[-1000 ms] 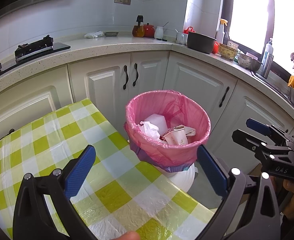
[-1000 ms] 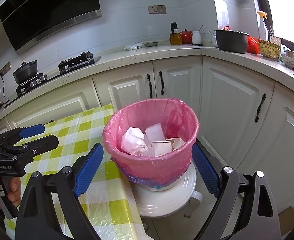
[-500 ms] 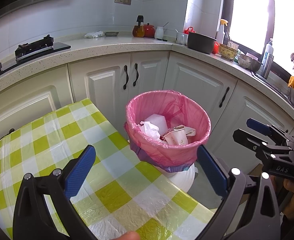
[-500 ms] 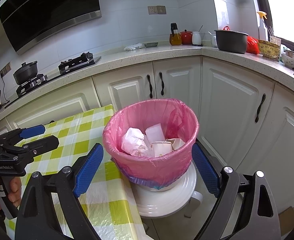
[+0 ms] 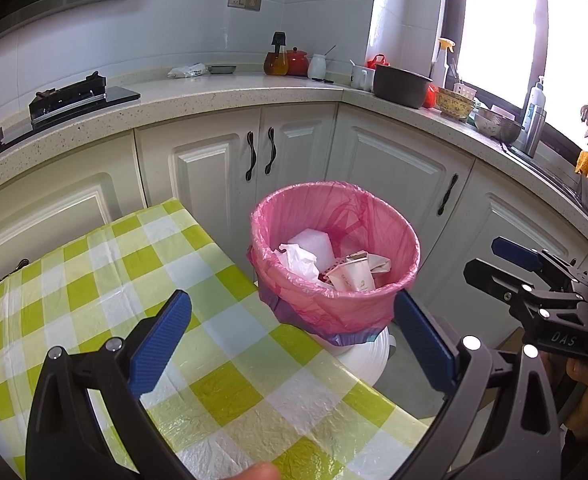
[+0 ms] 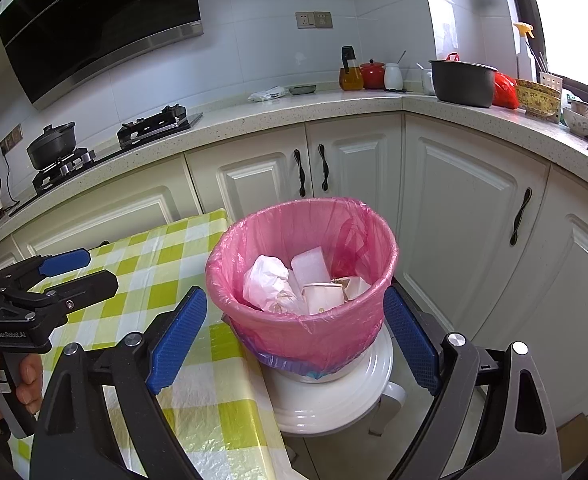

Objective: Collect trash

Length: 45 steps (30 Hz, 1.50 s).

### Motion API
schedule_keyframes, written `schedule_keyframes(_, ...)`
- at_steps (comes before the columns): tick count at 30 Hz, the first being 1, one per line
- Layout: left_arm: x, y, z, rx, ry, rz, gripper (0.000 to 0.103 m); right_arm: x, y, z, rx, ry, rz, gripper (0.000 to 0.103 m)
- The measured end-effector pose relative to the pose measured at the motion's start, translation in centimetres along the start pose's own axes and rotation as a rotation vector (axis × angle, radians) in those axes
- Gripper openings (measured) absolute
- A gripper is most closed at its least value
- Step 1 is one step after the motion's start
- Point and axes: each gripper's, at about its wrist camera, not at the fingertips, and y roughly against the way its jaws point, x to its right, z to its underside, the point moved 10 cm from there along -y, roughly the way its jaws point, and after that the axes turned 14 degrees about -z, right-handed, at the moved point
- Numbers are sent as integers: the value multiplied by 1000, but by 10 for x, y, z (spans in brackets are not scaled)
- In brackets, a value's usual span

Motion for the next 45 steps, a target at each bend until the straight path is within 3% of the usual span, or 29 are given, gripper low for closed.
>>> schedule_keyframes(45,3,-1,-1,2,-4,1,98,0,-1,1,-2,-3,-3,85)
